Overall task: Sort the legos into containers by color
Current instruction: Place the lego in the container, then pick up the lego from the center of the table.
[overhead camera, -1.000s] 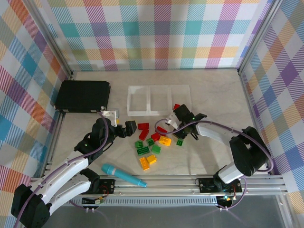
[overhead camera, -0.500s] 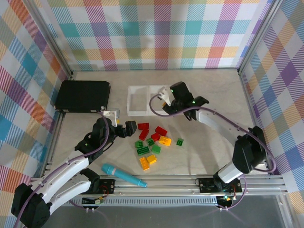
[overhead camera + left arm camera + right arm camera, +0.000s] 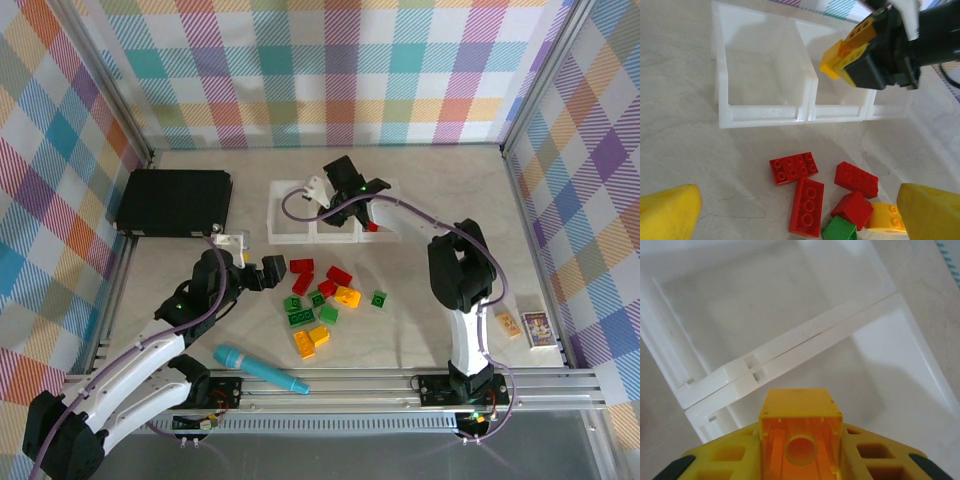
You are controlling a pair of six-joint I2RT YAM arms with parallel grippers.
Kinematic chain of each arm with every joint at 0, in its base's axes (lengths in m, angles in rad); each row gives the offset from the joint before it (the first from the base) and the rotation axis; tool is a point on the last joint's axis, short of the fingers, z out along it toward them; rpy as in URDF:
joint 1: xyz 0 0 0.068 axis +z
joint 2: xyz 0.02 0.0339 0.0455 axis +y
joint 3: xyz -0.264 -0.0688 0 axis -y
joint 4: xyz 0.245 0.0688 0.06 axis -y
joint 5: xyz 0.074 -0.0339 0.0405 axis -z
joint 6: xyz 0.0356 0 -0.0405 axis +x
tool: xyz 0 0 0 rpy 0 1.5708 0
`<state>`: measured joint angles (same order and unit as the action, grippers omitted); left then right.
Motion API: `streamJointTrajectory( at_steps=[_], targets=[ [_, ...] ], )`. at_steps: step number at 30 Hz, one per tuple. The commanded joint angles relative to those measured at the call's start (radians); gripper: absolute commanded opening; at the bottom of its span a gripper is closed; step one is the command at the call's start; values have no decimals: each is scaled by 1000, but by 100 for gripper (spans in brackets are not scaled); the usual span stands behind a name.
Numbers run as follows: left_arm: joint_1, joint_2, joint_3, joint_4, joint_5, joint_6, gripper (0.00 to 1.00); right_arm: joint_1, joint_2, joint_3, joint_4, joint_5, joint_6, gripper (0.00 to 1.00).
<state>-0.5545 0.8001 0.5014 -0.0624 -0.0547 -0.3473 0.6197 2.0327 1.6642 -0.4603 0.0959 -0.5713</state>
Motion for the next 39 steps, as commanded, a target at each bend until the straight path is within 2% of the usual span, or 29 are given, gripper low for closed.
streamJointTrajectory(
  at_steps=[1,5,12,18,25,30,34,39],
  targets=[
    [-8,-20,-3,-23,-15,9,100,-13,34,45,-27,-19,-38,33],
    [-8,-22,-8,-11,-14,-7,100,-23,58,36,-13,-11,-41,36],
    [-8,0,-9,9,-3,-22,100,-29,55,2,13,3,-47,47],
    [-8,12,3,9,2,-29,100,-31,7,-18,-1,5,-27,49],
    [-8,27,10,19,10,-35,100,-31,-176,-158,30,-41,106,54],
    [-8,54,16,39,27,-38,99,-31,-336,-294,33,-120,191,59],
    [-8,72,12,59,36,-41,100,-31,-463,-452,37,-265,124,63],
    [-8,77,4,71,38,-48,99,-31,-598,-658,58,-317,33,66]
  ],
)
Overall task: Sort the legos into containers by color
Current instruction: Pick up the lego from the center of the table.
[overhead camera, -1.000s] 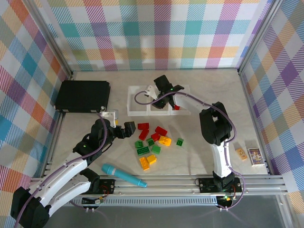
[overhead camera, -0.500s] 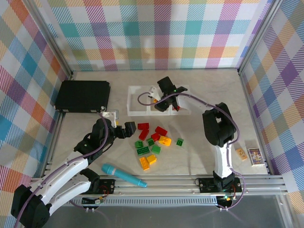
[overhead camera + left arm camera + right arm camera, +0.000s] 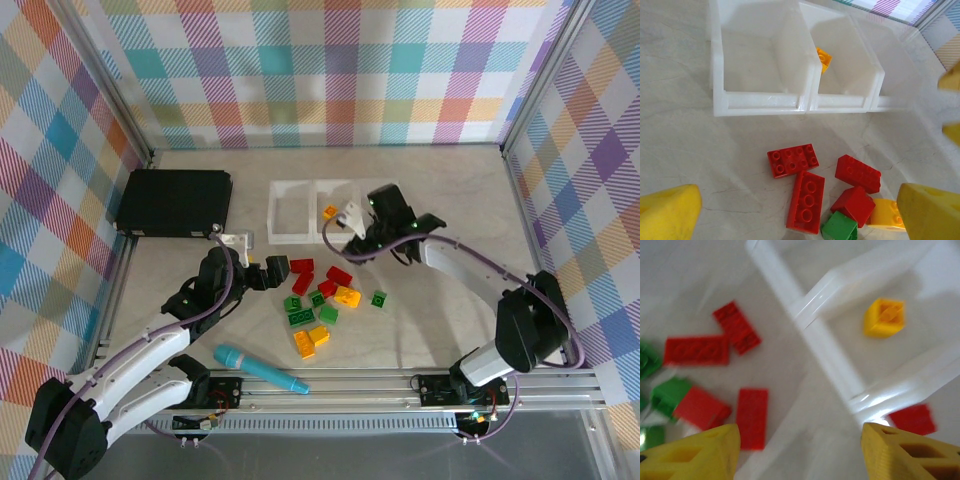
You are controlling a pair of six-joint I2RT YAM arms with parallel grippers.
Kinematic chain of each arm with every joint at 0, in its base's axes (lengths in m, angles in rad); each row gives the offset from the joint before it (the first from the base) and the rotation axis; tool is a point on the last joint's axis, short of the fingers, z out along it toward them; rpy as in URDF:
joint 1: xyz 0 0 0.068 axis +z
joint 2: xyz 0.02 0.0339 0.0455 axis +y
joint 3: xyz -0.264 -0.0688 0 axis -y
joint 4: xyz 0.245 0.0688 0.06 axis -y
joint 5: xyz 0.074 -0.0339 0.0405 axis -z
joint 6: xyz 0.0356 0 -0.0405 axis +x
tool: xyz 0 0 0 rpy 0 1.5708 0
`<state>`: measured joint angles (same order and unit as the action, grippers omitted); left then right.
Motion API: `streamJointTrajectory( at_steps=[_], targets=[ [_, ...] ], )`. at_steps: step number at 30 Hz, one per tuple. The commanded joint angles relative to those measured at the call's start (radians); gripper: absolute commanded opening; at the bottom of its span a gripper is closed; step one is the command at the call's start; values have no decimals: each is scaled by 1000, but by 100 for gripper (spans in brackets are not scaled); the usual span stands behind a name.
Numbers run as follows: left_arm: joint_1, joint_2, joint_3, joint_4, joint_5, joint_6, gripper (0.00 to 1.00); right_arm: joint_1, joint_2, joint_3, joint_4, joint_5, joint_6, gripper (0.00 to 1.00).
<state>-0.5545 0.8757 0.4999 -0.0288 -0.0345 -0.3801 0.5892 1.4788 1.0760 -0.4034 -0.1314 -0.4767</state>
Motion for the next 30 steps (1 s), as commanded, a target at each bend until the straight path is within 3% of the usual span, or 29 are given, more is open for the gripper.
streamJointTrajectory(
  at_steps=[1,9,19,30],
  targets=[
    [-8,0,2,40,16,-19,100,0,-64,-100,-8,-107,-77,66],
    [-8,20,-20,81,6,-46,100,15,-141,-232,-48,-175,-150,67],
    [-8,13,-28,70,-8,-47,100,100,-56,-261,-26,-120,-219,67],
    [-8,-11,-40,70,-8,-38,100,116,-2,-283,74,-80,-200,65]
  ],
)
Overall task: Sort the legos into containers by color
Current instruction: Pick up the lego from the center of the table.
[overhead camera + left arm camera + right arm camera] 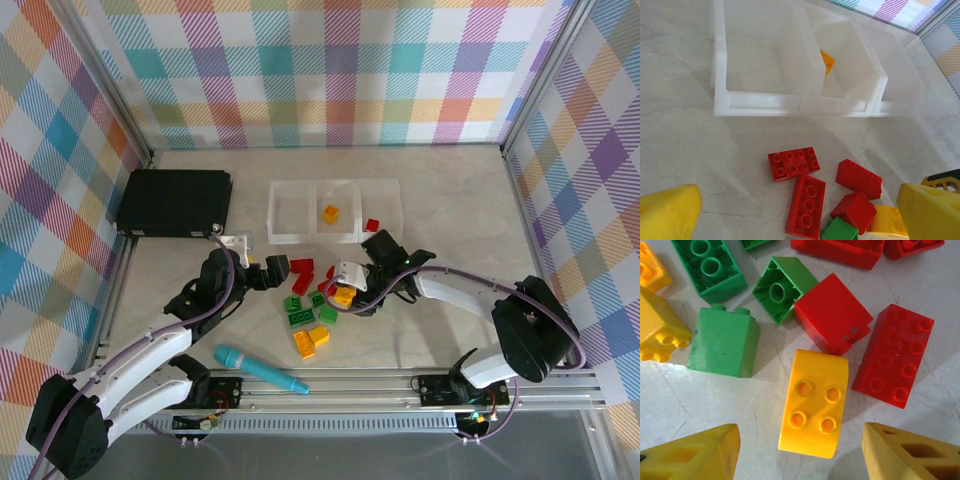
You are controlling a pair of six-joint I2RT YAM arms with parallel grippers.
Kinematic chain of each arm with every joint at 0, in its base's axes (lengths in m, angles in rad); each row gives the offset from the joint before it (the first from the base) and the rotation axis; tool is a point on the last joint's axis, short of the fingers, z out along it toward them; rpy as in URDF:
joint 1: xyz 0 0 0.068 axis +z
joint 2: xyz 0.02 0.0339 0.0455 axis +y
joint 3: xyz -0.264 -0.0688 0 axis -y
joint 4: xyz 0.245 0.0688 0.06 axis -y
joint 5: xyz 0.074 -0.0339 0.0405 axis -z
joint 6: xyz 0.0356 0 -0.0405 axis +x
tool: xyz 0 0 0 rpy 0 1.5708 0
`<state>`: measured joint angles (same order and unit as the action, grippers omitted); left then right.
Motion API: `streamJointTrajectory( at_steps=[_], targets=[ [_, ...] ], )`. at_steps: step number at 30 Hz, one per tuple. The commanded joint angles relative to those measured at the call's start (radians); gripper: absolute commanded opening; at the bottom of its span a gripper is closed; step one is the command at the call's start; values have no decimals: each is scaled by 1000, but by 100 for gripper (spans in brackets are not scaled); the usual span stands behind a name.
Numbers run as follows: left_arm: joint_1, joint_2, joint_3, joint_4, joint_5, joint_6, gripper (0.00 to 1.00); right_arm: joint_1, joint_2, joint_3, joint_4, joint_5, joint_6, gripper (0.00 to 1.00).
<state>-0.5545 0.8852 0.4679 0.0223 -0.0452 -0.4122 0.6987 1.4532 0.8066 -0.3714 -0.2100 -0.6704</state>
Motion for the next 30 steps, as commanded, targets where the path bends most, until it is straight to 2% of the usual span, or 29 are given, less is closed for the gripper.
streamJointTrajectory(
  at_steps=[1,22,27,30],
  targets=[
    [-8,-25,-7,16,3,-5,99,7,33,-10,48,1,0,65],
    [-8,-51,-5,-11,-31,7,100,15,133,20,89,67,33,57],
    [-8,-45,-5,-10,-33,8,99,14,136,22,86,73,32,51],
    [-8,-43,-6,-9,-32,9,99,15,136,24,81,72,32,45]
  ],
)
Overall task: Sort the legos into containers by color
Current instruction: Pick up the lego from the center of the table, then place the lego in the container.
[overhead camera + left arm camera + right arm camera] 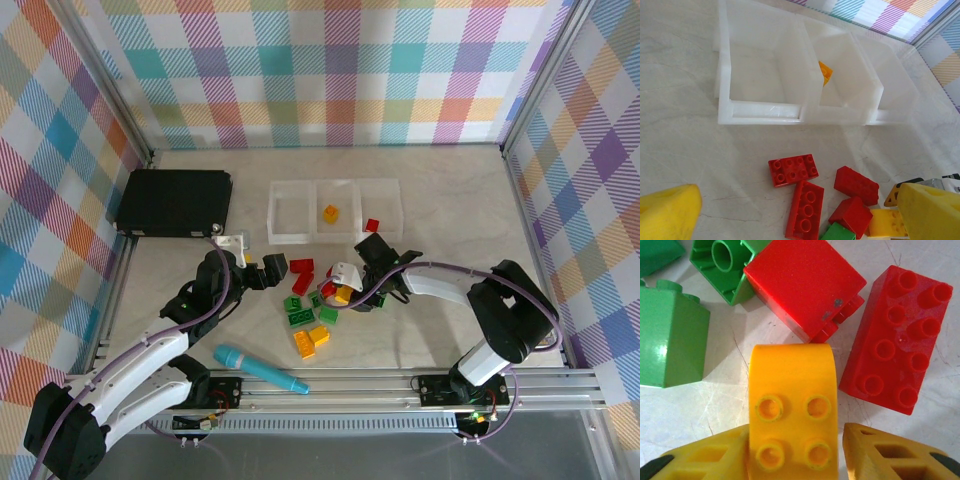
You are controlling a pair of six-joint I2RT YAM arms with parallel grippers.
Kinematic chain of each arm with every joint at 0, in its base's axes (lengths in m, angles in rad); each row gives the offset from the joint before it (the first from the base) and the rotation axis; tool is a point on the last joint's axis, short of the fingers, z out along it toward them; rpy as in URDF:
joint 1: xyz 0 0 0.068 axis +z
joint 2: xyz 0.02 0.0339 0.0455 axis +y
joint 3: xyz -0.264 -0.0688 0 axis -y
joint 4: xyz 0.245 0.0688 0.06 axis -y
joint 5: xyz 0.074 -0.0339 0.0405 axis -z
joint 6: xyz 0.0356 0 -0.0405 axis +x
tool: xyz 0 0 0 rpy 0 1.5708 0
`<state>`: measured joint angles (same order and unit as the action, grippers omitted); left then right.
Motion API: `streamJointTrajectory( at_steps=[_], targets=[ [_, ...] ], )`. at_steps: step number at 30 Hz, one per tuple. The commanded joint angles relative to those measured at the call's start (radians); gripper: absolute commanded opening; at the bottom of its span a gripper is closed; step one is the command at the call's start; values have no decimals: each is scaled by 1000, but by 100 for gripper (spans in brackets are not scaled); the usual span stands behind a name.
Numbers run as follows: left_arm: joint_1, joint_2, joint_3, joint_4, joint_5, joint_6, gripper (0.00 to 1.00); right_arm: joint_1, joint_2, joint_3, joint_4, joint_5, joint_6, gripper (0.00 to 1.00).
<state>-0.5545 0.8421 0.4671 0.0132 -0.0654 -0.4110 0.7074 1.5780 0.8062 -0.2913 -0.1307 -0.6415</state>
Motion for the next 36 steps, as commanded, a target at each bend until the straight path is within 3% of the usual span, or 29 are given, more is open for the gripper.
streamJointTrajectory(
  at_steps=[1,13,22,27,36],
  targets=[
    [-8,0,-6,0,-13,7,99,6,10,20,6,-5,4,44],
    [-8,-21,-14,-11,-18,8,99,4,-96,-1,-71,-17,-24,21],
    [-8,6,-23,24,-4,3,100,-28,-234,43,-53,-19,76,18],
    [-8,35,-1,33,11,11,99,-66,-164,196,-48,4,91,17],
    [-8,-4,2,-7,10,20,100,-136,128,561,-130,15,65,16]
  ],
)
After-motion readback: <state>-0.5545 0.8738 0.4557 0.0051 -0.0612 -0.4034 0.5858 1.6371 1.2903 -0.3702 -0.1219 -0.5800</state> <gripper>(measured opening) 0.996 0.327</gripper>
